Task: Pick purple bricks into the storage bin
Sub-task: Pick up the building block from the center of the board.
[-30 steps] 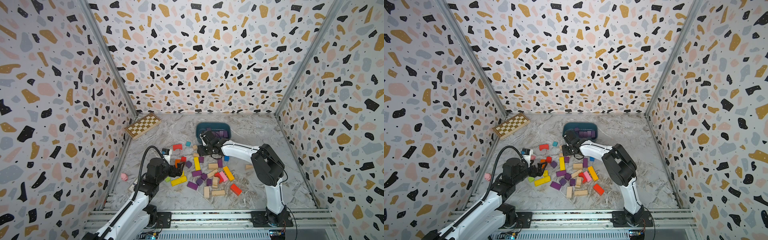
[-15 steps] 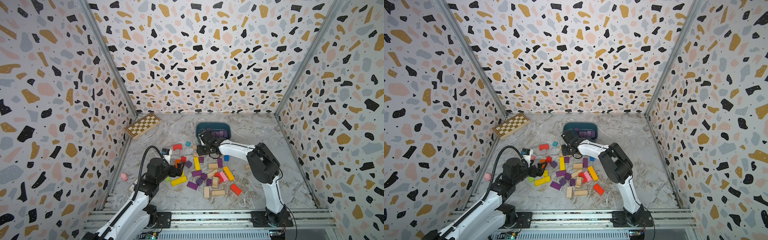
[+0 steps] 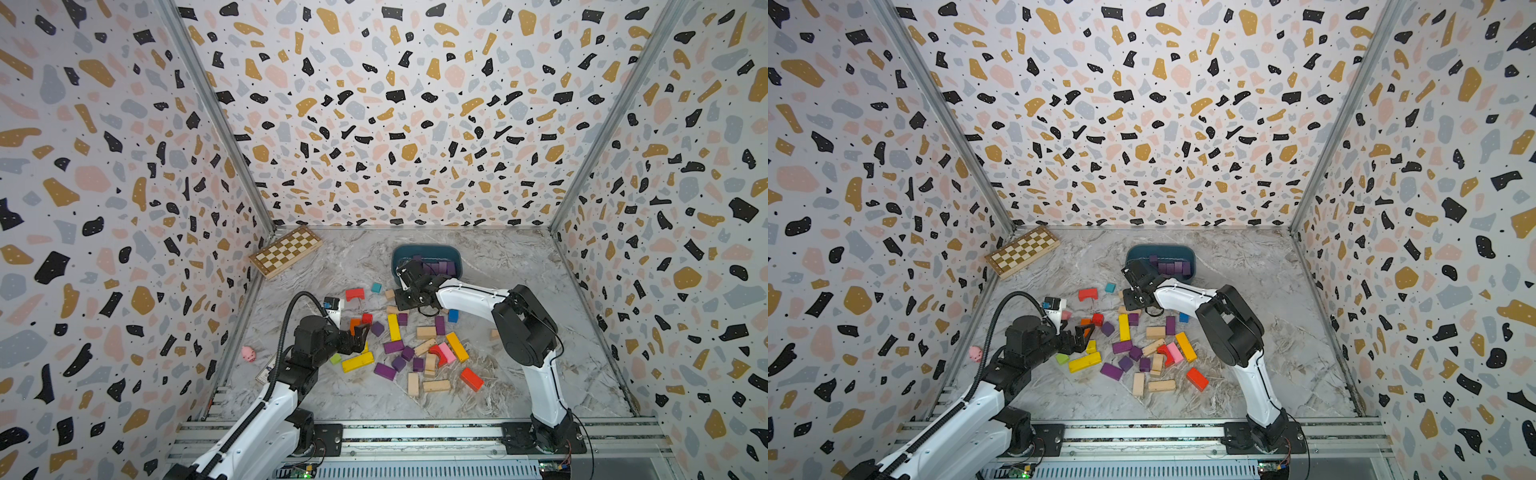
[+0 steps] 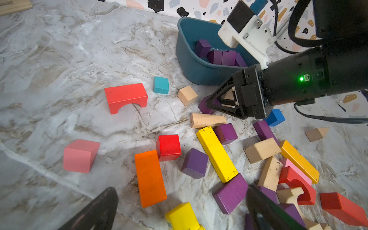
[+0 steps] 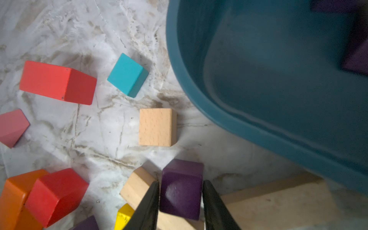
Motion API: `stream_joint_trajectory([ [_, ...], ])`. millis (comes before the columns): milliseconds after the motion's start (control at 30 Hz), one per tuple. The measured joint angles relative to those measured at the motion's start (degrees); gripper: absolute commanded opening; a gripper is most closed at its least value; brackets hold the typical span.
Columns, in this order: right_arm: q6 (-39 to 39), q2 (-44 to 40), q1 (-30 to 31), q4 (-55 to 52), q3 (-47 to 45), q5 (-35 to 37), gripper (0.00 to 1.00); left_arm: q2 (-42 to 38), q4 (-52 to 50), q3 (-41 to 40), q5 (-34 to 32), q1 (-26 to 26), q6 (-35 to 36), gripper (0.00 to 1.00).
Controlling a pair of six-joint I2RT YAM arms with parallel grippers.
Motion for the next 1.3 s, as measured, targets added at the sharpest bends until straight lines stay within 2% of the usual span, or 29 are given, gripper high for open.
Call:
stream_joint_trajectory([
  [500, -1.42, 0.0, 0.0, -1.2, 1.84, 1.2, 0.34, 0.0, 0.0, 0.0, 0.0, 0.0, -0.02, 0.99],
  [700, -2.1, 0.57, 0.0, -1.4, 1.86, 1.27, 0.49, 0.0, 0.0, 0.0, 0.0, 0.0, 0.0, 0.99],
  [833, -2.34, 0.94, 0.0, -1.68, 1.95, 1.33, 0.49, 0.0, 0.0, 0.0, 0.0, 0.0, -0.02, 0.99],
  [1067, -2.67, 2.69, 0.0, -2.1, 3.5, 1.25, 0.48, 0.0, 0.0, 0.0, 0.0, 0.0, 0.0, 0.99],
  [1300, -3.54, 3.72, 0.0, -2.82, 3.74, 1.36, 0.37, 0.0, 0.0, 0.0, 0.0, 0.0, -0.02, 0.99],
])
